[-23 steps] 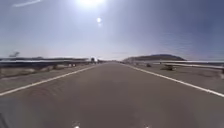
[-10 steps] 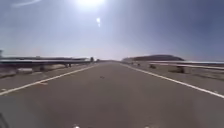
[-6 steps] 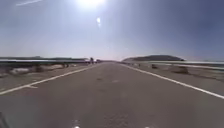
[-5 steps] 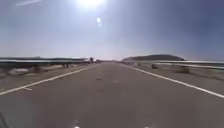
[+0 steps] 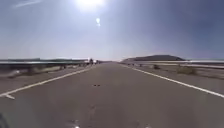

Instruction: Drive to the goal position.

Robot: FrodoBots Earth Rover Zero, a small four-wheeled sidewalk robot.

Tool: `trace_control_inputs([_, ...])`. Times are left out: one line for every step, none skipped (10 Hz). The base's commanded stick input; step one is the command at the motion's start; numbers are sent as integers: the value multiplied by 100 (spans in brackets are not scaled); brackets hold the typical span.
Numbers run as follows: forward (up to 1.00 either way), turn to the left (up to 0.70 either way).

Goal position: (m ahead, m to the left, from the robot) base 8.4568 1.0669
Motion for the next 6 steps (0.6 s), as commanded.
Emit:
trace_control_inputs([100,0])
trace_control_inputs([100,0])
trace_control_inputs([100,0])
trace_control_inputs([100,0])
trace_control_inputs([100,0])
trace_control_inputs([100,0])
